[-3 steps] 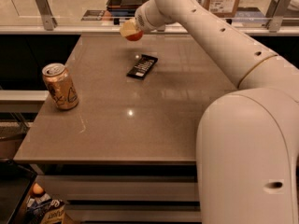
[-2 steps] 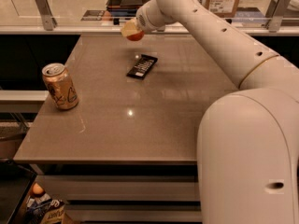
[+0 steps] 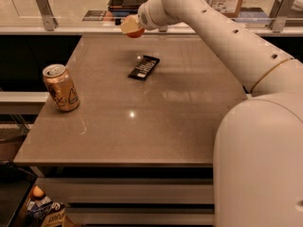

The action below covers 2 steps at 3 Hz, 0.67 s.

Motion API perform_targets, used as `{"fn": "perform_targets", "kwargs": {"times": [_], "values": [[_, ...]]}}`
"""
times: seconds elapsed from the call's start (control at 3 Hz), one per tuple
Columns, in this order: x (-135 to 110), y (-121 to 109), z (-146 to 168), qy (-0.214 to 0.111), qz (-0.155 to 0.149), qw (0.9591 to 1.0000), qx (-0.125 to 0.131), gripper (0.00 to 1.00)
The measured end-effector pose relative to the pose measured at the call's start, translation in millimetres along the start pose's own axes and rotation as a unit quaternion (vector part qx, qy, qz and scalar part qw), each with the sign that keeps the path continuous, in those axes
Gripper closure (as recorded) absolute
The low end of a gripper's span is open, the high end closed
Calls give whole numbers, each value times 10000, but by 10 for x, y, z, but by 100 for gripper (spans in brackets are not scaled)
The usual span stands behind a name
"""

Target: Pick apple

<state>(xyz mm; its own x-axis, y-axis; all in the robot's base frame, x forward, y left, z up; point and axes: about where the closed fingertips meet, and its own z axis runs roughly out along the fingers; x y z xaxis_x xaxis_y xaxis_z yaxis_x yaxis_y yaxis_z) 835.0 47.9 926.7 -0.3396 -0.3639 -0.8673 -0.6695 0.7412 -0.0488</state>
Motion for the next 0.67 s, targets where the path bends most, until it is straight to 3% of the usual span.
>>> {"fn": "perform_targets", "kwargs": {"times": [0.67], "values": [[-111, 33, -173, -142, -126, 9997, 156, 100]]}}
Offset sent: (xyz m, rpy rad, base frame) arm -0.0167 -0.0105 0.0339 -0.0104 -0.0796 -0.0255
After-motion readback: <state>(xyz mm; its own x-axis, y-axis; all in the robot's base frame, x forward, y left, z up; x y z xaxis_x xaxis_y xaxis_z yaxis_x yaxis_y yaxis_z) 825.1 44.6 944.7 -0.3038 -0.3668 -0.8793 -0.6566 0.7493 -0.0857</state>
